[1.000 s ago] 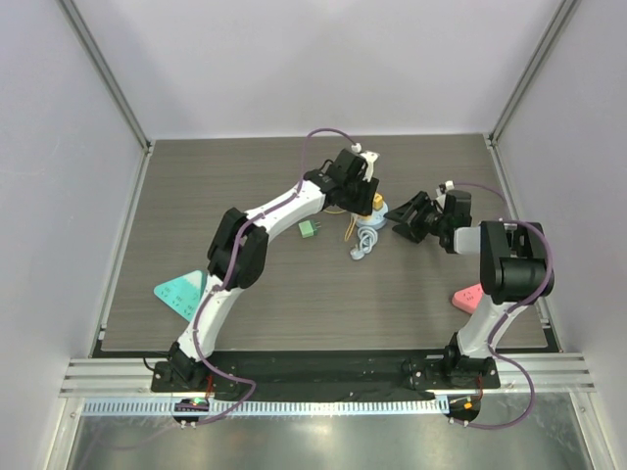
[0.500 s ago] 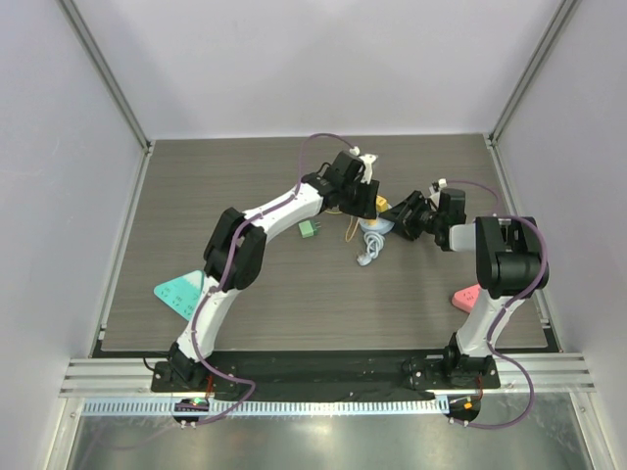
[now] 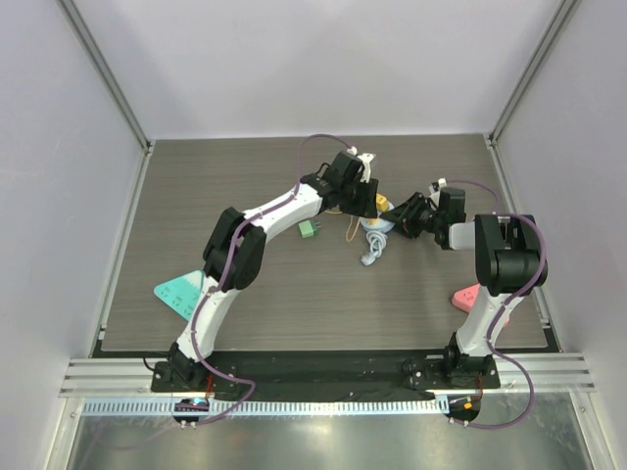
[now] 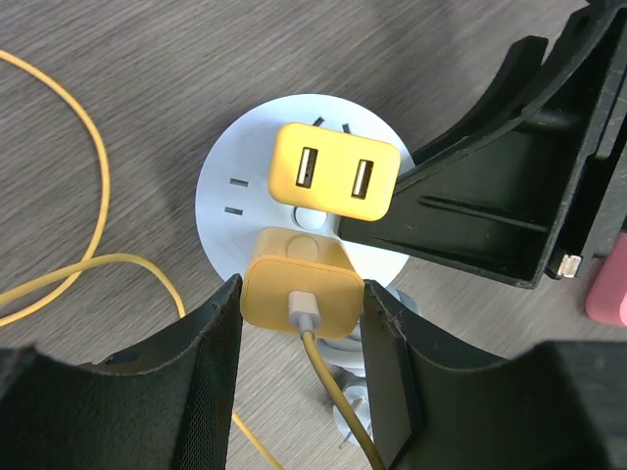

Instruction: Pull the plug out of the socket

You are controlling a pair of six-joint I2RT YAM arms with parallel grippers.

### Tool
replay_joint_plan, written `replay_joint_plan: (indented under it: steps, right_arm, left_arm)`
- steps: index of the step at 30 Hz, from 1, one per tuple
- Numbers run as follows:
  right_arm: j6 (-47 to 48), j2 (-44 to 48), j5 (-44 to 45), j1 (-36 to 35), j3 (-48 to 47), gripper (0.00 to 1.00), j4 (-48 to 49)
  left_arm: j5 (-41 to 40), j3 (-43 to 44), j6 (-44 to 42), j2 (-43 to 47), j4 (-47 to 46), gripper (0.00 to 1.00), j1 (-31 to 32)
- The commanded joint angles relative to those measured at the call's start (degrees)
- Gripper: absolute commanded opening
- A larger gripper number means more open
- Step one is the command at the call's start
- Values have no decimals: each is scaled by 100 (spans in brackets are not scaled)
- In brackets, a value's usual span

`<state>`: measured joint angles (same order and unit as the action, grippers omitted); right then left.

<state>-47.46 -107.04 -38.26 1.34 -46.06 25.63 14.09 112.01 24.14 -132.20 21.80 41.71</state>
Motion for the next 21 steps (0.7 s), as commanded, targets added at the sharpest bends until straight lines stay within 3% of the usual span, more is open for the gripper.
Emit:
replay_joint_plan:
  steps: [1, 3, 8, 12, 15, 19, 21]
  right_arm:
    - [105, -88, 134, 6, -227, 15, -22]
    - [141, -97, 170, 15, -254, 1, -119]
    - [193, -141, 398, 15, -351, 1, -453]
    - [185, -115, 486, 85, -324, 1, -515]
    - [158, -150, 469, 147, -298, 1, -497]
    - [106, -168, 416, 164, -272, 1, -418]
    - [114, -159, 425, 164, -272, 1, -418]
  left_arm:
    - [-393, 171, 40, 476, -116, 0, 248]
    - [-809, 295, -119, 485, 208, 0, 372]
    - [-786, 287, -59, 572, 184, 0, 426]
    - [188, -46, 494, 695, -491, 0, 294]
    - [297, -310, 890, 792, -871, 0, 197]
    - [-1060, 65, 531, 740, -21, 0, 293]
    - [-1259, 93, 381, 748, 289, 0, 355]
